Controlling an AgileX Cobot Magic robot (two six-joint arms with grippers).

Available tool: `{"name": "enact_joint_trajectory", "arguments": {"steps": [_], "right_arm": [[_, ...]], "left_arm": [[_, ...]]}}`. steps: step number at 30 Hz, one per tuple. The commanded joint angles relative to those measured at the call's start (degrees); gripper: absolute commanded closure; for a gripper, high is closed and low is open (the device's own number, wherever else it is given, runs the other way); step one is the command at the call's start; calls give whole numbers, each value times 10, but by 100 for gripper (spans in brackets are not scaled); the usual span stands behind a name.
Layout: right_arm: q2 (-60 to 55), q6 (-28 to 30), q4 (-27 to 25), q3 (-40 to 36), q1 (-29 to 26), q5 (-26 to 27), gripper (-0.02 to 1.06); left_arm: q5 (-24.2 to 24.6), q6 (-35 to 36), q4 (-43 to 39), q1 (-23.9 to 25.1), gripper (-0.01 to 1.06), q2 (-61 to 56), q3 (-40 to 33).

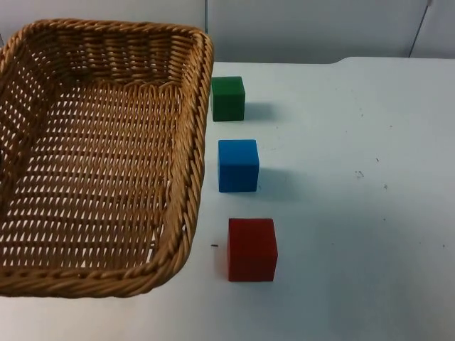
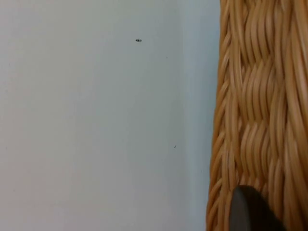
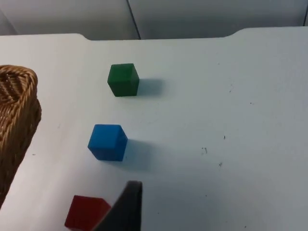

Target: Pick up the basket with the left hand and place the blue cube into the basket with the right hand.

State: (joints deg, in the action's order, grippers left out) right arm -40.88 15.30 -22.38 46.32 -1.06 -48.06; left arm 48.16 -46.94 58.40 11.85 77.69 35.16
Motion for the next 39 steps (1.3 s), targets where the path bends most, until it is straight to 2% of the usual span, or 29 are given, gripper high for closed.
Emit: {"name": "enact_joint_trajectory", "arguments": {"steps": [1,4,7,9,10,13,15,19,22,23,24,27,28,30,31,32,33,35,39], "right_arm": [[-12,16,-13,4,2,-2,1],[-37,24,-22,4,2,-4,1],[-71,68,-54,4,2,0,1],[-95,98,-89,4,2,4,2],[-95,98,-89,4,2,4,2],[-140,145,-143,6,2,8,3],[-152,154,-155,8,3,8,3],[-188,163,-164,25,39,26,3],[-224,160,-163,48,113,79,3],[-224,160,-163,48,113,79,3],[-244,153,-158,58,143,96,3],[-313,75,-71,100,238,137,3],[-313,75,-71,100,238,137,3],[-361,-2,21,132,290,141,3],[-400,-58,82,161,316,141,3],[-413,-76,103,171,324,141,3],[-413,-76,103,171,324,141,3],[-475,-138,169,218,351,141,3],[-539,-174,183,265,358,140,3]], "left_arm": [[12,-7,22,1,105,-7,0],[-7,-7,16,1,105,-7,0],[-20,-6,1,3,105,0,0],[-18,-5,1,20,105,9,0],[-18,-5,1,20,105,9,0],[-15,-6,-9,60,105,25,0],[-15,-6,-14,70,105,27,0],[-15,-6,-19,87,105,33,0],[-14,-9,-22,87,105,34,0],[-14,-9,-22,87,105,34,0],[-14,-9,-22,87,105,34,0],[-14,-9,-22,87,105,34,0],[-14,-9,-22,87,105,34,0],[-14,-11,-22,87,105,34,0],[-14,-11,-22,87,105,34,0],[-14,-11,-22,87,105,34,0],[-14,-11,-22,87,105,34,0],[-15,-11,-21,87,105,34,0],[-14,-11,-21,87,105,34,0]]}}
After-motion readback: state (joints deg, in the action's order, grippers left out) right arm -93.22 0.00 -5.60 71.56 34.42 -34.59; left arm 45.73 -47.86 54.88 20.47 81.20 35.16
